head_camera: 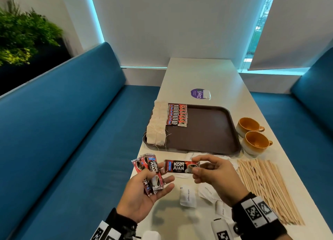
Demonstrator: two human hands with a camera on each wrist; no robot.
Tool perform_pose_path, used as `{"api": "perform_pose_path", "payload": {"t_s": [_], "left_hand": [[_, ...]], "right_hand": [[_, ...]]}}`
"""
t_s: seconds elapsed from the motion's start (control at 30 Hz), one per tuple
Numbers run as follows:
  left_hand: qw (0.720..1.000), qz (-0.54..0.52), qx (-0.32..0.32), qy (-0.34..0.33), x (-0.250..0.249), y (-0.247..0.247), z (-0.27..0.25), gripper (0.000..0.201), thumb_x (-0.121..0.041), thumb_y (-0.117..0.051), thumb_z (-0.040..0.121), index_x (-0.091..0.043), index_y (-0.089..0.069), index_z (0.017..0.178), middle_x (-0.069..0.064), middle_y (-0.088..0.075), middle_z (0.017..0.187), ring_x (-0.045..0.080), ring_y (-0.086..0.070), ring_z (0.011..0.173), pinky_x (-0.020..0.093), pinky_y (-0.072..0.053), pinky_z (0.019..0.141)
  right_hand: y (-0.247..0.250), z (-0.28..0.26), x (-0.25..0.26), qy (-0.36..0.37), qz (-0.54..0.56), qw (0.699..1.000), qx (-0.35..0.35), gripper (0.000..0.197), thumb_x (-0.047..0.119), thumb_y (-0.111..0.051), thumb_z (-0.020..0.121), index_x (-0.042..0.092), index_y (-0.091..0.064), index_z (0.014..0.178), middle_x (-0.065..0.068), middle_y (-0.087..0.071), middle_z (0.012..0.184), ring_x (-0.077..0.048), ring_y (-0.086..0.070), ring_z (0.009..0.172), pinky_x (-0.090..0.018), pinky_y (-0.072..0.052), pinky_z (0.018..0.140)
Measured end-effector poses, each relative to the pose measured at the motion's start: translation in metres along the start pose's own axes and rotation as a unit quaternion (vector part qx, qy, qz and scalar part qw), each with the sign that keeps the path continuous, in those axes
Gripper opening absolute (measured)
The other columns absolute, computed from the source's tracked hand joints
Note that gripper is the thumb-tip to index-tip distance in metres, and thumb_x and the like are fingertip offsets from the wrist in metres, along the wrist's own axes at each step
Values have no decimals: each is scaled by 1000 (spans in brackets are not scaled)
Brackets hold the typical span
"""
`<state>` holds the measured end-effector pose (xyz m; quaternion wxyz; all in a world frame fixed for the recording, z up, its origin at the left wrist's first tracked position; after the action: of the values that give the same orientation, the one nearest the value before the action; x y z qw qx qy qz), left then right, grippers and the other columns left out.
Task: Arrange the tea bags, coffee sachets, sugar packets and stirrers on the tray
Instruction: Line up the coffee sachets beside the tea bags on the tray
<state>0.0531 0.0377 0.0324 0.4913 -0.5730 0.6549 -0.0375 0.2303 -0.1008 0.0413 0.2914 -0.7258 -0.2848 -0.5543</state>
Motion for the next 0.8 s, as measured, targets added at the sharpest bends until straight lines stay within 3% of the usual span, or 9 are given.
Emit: {"api": "perform_pose_path", "payload": {"t_s": [0.1,0.2,0.4,0.63,0.8], "left_hand": [[1000,24,2,-4,0,6,6,34,7,-40,97,7,-64,122,26,-71,117,48,-70,104,57,-61,79],[998,64,12,-4,1,12,12,30,6,-46,99,5,-60,126,24,-71,119,45,-70,107,58,-61,80],[994,111,-20,-14,4,22,25,25,1,-59,95,1,-66,119,19,-74,115,42,-72,104,56,-61,79],[993,109,-51,6,-1,29,40,24,5,-63,91,6,-66,115,23,-75,107,45,-73,94,56,-62,74],[992,110,-53,7,-3,35,46,23,4,-64,92,6,-67,114,24,-75,106,44,-74,93,53,-62,72]], "right_hand": [[6,18,13,27,17,999,-32,21,-11,-74,82,3,-78,98,-26,-74,92,-34,-70,72,-41,-62,69],[12,46,32,39,20,997,-58,21,-11,-71,85,3,-76,100,-22,-74,91,-35,-72,73,-42,-64,70],[18,142,52,59,-26,994,-87,19,-5,-74,85,10,-75,97,-17,-72,87,-24,-66,64,-27,-62,61],[16,244,13,-32,-165,982,-81,18,2,-74,89,12,-76,104,-10,-73,81,-14,-65,64,-25,-58,60],[7,276,-9,-83,-238,965,-73,16,1,-77,87,10,-77,100,-9,-70,76,-17,-62,65,-29,-58,64]]}}
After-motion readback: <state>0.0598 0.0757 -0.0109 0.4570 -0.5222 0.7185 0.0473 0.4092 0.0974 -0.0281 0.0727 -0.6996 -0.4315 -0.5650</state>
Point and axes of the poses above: each hand's wrist, its own z-axis towards the middle knuckle, its own y-axis out of the back of the hand, x = y × z, the point moved 1 cm from there along z, towards the middle knuckle
